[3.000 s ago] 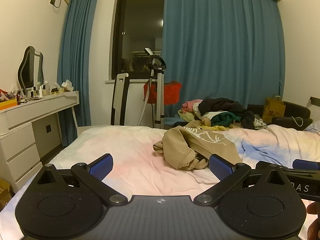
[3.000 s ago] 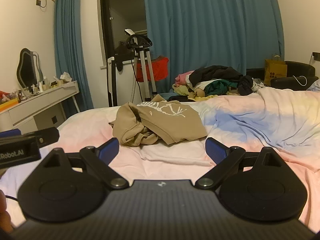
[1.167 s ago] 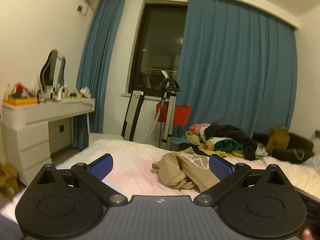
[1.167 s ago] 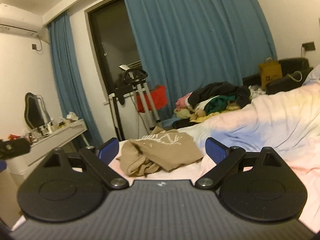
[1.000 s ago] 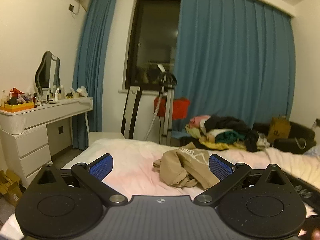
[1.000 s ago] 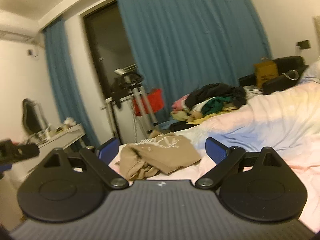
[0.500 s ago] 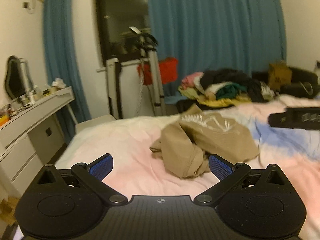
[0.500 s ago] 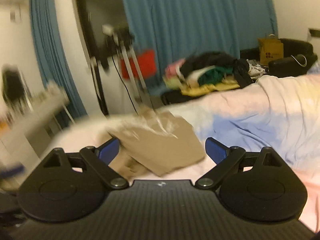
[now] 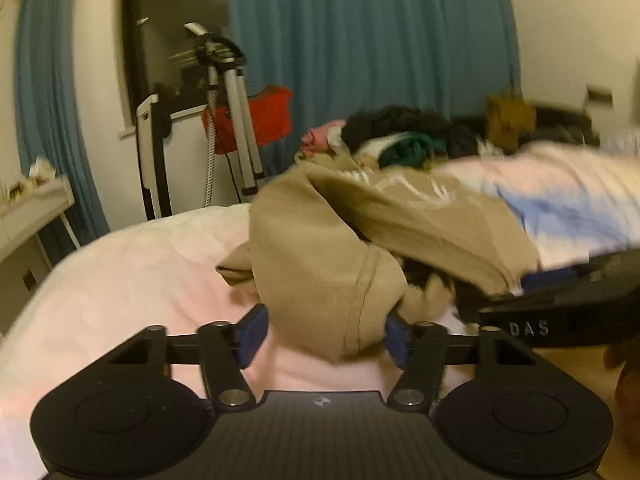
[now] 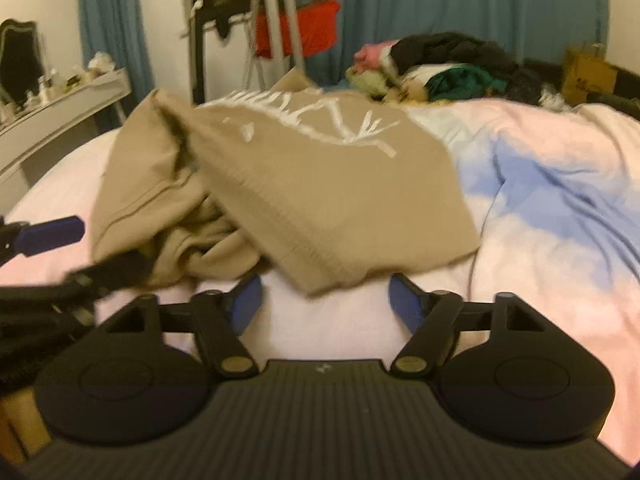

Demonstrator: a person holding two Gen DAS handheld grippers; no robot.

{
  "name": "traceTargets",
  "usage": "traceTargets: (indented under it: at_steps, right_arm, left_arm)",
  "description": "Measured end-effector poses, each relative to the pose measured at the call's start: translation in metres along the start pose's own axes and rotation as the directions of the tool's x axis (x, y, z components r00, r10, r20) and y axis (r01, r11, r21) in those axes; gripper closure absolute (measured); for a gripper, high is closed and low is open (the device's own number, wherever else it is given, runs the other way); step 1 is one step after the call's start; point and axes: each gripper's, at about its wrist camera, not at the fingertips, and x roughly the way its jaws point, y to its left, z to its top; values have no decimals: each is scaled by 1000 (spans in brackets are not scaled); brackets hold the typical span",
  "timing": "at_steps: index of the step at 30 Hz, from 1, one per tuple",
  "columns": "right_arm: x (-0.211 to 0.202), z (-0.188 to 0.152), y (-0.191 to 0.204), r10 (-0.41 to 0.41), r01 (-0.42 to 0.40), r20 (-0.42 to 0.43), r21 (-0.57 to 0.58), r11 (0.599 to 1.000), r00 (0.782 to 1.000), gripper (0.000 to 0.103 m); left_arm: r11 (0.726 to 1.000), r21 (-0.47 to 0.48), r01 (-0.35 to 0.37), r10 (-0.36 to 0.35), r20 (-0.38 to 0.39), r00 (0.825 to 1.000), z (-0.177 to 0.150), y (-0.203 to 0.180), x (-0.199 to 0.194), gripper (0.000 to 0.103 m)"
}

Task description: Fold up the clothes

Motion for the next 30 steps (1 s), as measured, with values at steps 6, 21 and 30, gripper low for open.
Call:
traceTargets:
  at_steps: [6,21,30]
  right_arm:
    - [-10,11,-13,-59,51,117,68,996,991,71]
    - [-140,42,-47,-5,-59,389,154,986,921,90]
    - [-186,34,-65,67,-140,324,207,968,944,91]
  left_arm:
    - [984,-173,46,-33,79,996,9,40,-18,96]
    - [947,-311,82,26,327,945,46,72,-166,99]
    - [958,-288,6,61,221,973,51,119,-192,101]
